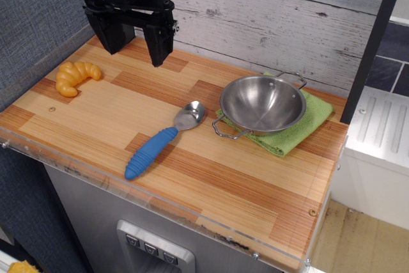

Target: Put the silver pan on the green rag.

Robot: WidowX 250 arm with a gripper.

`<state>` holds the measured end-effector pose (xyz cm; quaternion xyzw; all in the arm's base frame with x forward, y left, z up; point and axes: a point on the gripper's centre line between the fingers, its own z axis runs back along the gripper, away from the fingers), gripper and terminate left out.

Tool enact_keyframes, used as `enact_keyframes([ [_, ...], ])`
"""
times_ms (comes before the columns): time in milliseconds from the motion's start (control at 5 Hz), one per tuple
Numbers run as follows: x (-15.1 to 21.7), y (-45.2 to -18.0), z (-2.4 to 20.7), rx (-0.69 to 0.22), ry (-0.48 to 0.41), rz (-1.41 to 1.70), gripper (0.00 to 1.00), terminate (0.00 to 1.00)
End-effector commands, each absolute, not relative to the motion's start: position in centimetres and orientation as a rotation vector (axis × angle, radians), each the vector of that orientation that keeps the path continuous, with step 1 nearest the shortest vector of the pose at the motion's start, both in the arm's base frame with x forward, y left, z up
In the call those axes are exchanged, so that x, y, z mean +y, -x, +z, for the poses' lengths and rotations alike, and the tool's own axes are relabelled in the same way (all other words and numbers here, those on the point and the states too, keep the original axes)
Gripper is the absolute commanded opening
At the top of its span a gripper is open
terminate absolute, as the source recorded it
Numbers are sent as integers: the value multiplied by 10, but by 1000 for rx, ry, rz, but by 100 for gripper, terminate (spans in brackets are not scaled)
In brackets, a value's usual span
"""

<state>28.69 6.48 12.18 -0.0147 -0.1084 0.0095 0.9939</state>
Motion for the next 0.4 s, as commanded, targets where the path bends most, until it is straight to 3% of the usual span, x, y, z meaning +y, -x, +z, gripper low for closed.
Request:
enact_keyframes([
  [0, 62, -278, 134, -253, 9, 4, 100, 0],
  [200, 62, -278, 134, -253, 9, 4, 100, 100],
])
